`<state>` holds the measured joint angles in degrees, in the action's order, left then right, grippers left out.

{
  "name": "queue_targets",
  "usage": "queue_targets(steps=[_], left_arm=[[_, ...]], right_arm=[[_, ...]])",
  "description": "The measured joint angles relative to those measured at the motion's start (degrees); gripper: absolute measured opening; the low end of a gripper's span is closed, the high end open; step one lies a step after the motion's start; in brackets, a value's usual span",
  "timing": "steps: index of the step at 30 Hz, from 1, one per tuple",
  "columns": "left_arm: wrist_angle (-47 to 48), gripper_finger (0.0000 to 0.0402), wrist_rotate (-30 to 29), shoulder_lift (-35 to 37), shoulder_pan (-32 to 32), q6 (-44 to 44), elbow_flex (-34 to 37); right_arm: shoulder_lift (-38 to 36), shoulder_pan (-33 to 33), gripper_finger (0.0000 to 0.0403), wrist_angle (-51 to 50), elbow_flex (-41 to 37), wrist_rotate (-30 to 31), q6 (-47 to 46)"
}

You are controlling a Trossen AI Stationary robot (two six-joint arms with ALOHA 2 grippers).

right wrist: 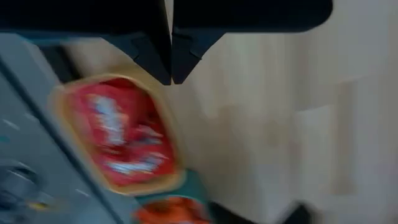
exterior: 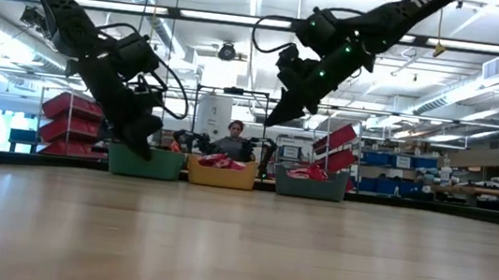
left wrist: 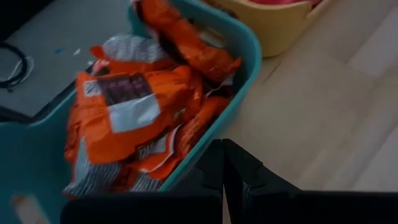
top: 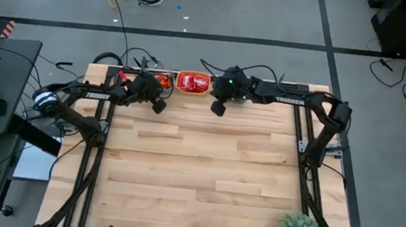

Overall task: Sort candy
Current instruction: Adjust the colored bins aligned together

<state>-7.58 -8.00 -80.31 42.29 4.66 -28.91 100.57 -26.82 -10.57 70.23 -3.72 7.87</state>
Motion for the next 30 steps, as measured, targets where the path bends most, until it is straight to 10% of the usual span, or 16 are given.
queue_targets(steps=[5,15,30], left_arm=[[-0.3,0.0002,4.3,0.8,0.0,1.3,0.0],[-9.0,0.0002,20.3,5.3,-3.4,-0.4,0.0],[-18.0,0.0002,27.0,5.4,-5.4,-3.4,0.0]], right_arm=[[-3.2,-0.9,0.0000,12.0,-9.4,-10.9,2.7],[-14.3,-1.8,0.0000,36.7,-32.0,-11.5,4.3],[-19.2,-13.6,0.0000,25.3,-40.7,-0.3,-7.9]])
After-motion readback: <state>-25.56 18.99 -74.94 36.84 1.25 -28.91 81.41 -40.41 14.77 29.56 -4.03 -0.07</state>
